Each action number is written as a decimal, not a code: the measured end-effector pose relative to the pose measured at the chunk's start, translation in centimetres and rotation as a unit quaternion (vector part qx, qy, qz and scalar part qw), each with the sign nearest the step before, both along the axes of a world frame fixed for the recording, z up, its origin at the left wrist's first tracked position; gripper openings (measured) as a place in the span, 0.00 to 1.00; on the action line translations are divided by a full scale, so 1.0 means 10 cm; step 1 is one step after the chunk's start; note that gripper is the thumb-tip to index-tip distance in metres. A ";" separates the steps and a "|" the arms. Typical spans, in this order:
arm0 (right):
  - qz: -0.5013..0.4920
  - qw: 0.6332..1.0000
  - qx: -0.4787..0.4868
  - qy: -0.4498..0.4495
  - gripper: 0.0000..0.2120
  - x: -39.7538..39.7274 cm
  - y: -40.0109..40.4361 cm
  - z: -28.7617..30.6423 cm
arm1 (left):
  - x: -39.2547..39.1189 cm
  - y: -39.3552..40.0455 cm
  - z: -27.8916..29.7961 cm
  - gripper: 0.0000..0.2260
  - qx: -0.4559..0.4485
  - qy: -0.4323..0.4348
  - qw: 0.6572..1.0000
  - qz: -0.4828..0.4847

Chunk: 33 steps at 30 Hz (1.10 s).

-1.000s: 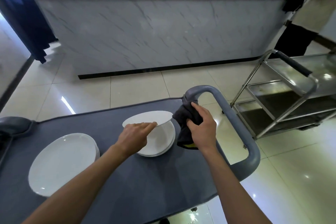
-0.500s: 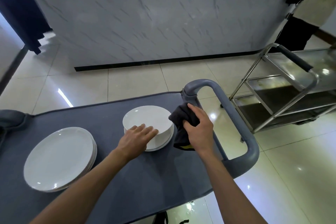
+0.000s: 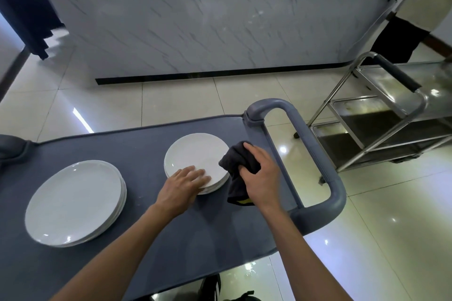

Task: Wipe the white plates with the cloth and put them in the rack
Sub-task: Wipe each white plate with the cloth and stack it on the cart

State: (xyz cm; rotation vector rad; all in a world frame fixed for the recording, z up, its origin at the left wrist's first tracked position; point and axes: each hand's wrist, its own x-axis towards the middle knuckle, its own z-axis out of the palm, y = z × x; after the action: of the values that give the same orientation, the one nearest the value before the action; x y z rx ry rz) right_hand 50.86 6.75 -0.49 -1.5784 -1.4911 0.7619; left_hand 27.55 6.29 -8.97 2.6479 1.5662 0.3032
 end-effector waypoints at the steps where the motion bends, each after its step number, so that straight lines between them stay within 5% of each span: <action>1: 0.001 1.000 -0.001 0.001 0.26 0.00 -0.01 -0.01 | -0.01 0.00 -0.01 0.21 -0.003 -0.004 1.000 0.004; 17: 0.012 1.000 -0.012 0.012 0.26 -0.12 -0.06 -0.13 | -0.09 -0.06 -0.25 0.20 0.018 0.043 0.999 -0.019; 33: 0.048 0.999 0.001 -0.011 0.27 -0.40 0.00 -0.16 | -0.16 -0.21 -0.03 0.18 -0.020 0.044 0.996 0.071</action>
State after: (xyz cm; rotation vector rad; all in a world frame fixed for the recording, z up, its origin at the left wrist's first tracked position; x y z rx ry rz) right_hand 46.89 6.79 -2.08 -1.5259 -1.5928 0.7989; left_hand 25.93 4.21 -9.32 2.5575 1.7720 0.1600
